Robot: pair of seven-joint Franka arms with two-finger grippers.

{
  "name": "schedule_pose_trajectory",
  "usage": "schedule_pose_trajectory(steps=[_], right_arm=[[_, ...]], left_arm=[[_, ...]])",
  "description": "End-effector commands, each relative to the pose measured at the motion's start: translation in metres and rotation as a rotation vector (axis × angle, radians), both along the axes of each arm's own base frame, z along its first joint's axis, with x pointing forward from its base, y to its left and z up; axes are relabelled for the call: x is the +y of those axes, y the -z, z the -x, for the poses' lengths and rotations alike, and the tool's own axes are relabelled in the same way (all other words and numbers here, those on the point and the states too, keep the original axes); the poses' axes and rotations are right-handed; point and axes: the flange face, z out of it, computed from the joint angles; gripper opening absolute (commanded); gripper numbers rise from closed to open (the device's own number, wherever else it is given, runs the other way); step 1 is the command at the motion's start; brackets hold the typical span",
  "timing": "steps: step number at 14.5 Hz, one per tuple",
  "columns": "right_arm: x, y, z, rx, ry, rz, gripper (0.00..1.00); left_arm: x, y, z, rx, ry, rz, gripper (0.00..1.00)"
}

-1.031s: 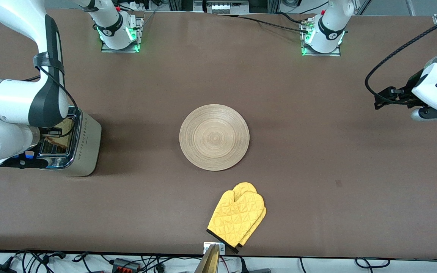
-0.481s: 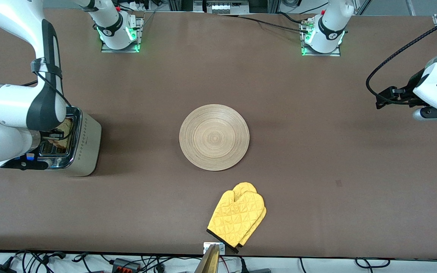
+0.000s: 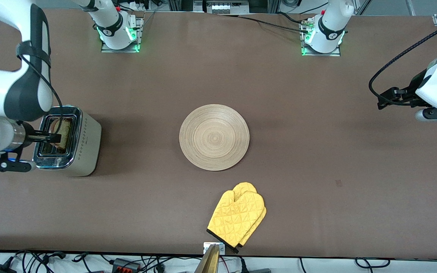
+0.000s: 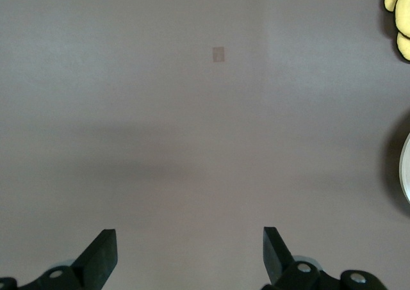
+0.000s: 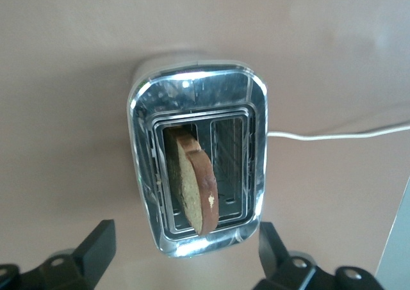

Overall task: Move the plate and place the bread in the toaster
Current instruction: 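Lower the bread into a toaster slot with the right gripper, then open the right gripper and raise it out of the toaster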

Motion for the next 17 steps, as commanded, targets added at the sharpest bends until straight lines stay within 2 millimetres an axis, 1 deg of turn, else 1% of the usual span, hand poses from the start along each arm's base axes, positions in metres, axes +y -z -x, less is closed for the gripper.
schedule_pose_trajectory(steps=[1,3,5,8,10,12,15,16,17], right_arm=[[0.006,-0.027,-0.001,-0.058,0.012,-0.036,1.0],[0.006,-0.033,0.0,-0.074,0.029,-0.114,1.0],[0.012,-0.045,0.002,-0.101,0.034,-0.169,1.0],[0.014,-0.046,0.002,-0.106,0.026,-0.294,1.0],[0.023,-0.056,0.004,-0.123,-0.005,-0.306,1.0],[0.025,-0.054,0.004,-0.12,-0.007,-0.303,1.0],[0.017,-0.057,0.004,-0.131,-0.001,-0.304,1.0],[0.014,-0.061,0.005,-0.136,0.003,-0.305,1.0],[0.006,-0.068,0.007,-0.148,0.011,-0.311,1.0]], left_arm=[[0.001,-0.003,0.003,0.003,0.006,0.021,1.0],[-0.001,-0.003,0.003,0.003,0.009,0.021,1.0],[-0.001,-0.002,0.004,0.006,0.009,0.021,1.0],[0.0,-0.002,0.004,0.006,0.007,0.021,1.0],[0.0,-0.002,0.004,0.006,0.007,0.021,1.0],[0.0,-0.002,0.004,0.006,0.007,0.021,1.0],[0.0,-0.002,0.004,0.006,0.007,0.021,1.0],[0.0,-0.002,0.004,0.006,0.007,0.021,1.0],[0.0,-0.002,0.004,0.006,0.007,0.021,1.0]])
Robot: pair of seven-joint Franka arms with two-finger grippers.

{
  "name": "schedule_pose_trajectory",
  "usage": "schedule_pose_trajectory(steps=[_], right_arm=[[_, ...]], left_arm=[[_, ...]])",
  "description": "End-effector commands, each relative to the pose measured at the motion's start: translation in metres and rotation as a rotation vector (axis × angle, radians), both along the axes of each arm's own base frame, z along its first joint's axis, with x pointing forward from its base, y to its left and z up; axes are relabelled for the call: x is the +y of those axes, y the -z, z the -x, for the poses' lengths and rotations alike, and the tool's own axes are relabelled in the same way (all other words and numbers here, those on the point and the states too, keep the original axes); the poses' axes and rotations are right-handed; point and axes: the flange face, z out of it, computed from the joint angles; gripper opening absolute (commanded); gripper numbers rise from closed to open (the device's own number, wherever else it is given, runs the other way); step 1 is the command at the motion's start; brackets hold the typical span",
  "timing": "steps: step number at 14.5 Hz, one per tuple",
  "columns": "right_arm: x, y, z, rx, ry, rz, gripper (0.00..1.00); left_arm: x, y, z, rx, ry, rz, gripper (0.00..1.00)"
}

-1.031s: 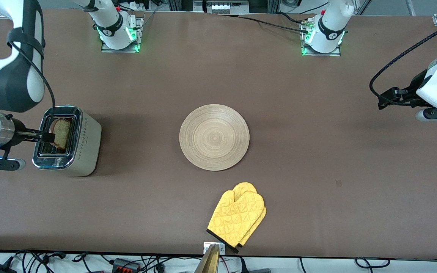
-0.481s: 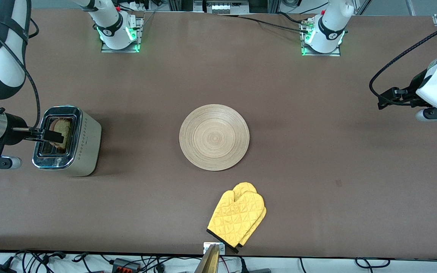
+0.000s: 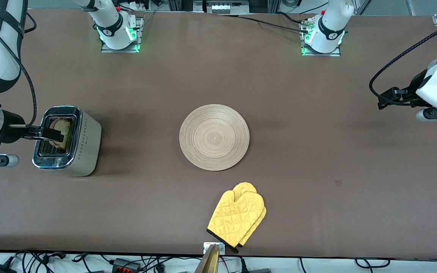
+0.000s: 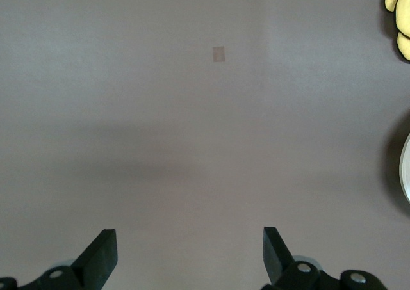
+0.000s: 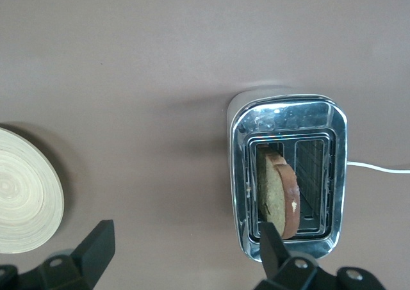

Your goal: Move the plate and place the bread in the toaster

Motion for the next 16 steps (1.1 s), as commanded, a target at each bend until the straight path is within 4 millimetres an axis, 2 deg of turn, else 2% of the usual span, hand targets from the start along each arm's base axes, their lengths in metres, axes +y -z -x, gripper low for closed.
schedule_pose_trajectory(steps=[1,4,7,16], right_arm=[[-0.028,-0.02,0.005,-0.038,0.024,-0.037,1.0],[-0.056,-0.031,0.009,-0.092,0.04,-0.052,1.0],[-0.058,-0.039,0.021,-0.169,-0.007,0.007,1.0],[-0.078,-0.052,0.034,-0.177,0.012,0.006,1.0]], left_arm=[[0.001,-0.002,0.004,0.006,0.007,0.021,1.0],[0.001,-0.002,0.004,0.006,0.007,0.021,1.0],[-0.003,-0.003,0.003,0.005,0.013,0.021,1.0],[-0.002,-0.003,0.003,0.005,0.011,0.021,1.0]])
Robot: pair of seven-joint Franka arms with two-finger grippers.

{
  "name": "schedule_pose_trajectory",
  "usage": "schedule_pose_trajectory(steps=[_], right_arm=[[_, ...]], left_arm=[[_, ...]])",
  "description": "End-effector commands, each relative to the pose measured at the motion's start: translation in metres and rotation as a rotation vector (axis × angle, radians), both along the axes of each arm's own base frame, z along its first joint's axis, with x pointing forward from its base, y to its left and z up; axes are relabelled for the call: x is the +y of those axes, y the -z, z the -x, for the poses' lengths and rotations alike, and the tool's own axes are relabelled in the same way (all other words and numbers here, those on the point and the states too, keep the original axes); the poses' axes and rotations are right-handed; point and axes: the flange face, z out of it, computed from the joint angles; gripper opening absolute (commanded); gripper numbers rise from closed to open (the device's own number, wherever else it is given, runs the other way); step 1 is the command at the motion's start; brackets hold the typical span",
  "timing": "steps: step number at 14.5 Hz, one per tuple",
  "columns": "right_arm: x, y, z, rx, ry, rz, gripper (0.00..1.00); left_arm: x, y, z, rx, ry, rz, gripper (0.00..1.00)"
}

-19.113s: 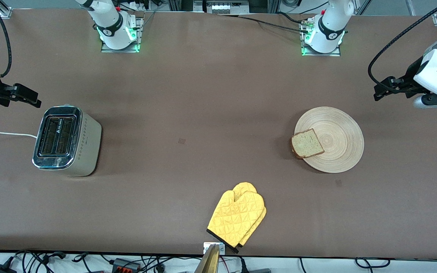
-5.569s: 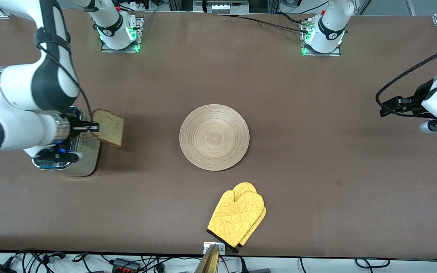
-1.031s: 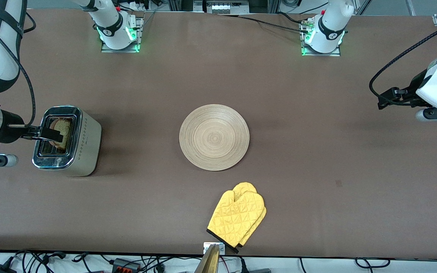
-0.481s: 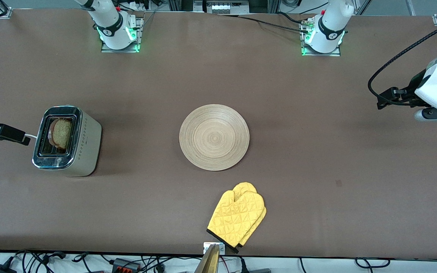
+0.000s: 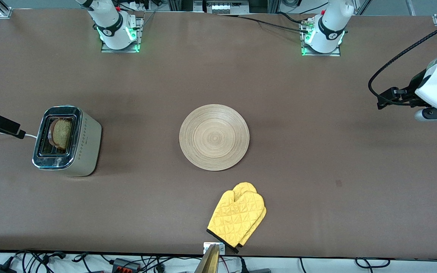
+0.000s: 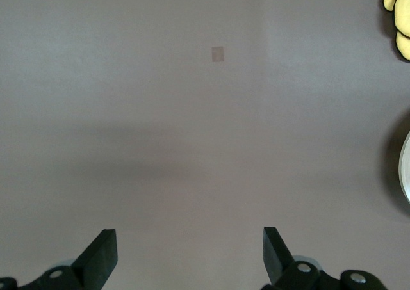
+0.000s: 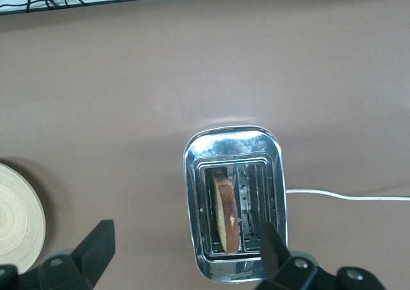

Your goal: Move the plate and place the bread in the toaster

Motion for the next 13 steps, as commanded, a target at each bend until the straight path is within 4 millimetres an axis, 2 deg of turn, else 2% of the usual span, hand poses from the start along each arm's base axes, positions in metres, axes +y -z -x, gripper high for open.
schedule_pose_trajectory(steps=[1,4,9,13], right_arm=[[-0.002,-0.006,0.01,-0.006,-0.009,0.006,1.0],[-0.002,-0.004,0.026,0.016,-0.014,0.02,1.0],[0.004,0.004,0.066,0.041,-0.041,0.04,1.0],[0.004,0.012,0.077,0.062,-0.054,0.041,1.0]], left_arm=[[0.0,-0.003,0.003,0.005,0.007,0.021,1.0],[0.0,-0.003,0.003,0.005,0.008,0.021,1.0],[0.0,-0.003,0.003,0.005,0.008,0.021,1.0],[0.0,-0.003,0.003,0.005,0.008,0.021,1.0]])
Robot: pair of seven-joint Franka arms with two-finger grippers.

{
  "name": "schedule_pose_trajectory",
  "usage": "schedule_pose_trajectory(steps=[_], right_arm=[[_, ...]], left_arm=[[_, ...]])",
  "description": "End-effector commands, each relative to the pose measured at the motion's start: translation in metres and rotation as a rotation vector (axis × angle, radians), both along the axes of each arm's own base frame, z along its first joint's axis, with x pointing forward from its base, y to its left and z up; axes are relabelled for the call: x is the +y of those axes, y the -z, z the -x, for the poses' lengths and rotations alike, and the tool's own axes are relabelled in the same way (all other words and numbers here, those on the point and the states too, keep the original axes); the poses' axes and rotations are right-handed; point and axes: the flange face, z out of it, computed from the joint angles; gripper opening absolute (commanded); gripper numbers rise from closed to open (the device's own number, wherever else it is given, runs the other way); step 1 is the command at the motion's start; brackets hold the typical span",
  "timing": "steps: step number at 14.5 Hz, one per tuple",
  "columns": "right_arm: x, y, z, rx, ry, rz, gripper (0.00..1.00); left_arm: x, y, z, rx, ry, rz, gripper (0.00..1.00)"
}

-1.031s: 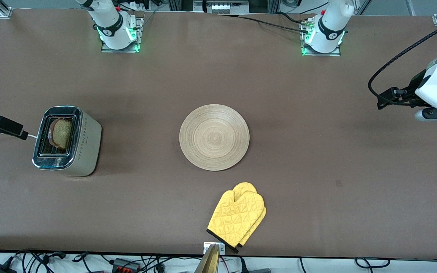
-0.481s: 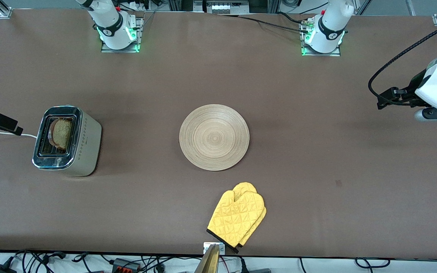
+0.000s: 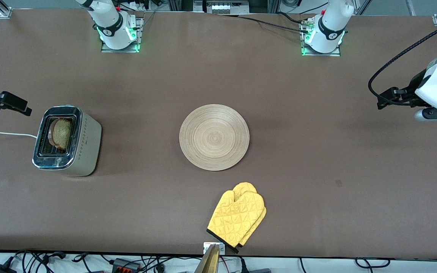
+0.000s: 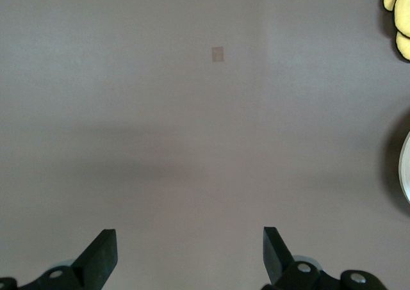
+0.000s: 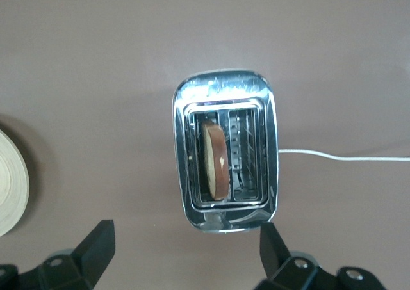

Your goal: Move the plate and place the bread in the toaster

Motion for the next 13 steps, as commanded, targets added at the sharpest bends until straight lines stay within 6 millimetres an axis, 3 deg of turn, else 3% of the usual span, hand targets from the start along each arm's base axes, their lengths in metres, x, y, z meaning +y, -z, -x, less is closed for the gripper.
schedule_pose_trajectory(steps=[1,8,13], right_arm=[[0.0,0.001,0.015,-0.008,-0.048,0.019,1.0],[0.002,-0.002,0.035,-0.017,-0.046,0.024,1.0],[0.007,-0.006,0.034,-0.018,-0.072,0.028,1.0]], left_arm=[[0.0,-0.003,0.003,0.005,0.008,0.021,1.0],[-0.001,-0.003,0.003,0.003,0.01,0.021,1.0],[0.0,-0.003,0.003,0.003,0.007,0.021,1.0]])
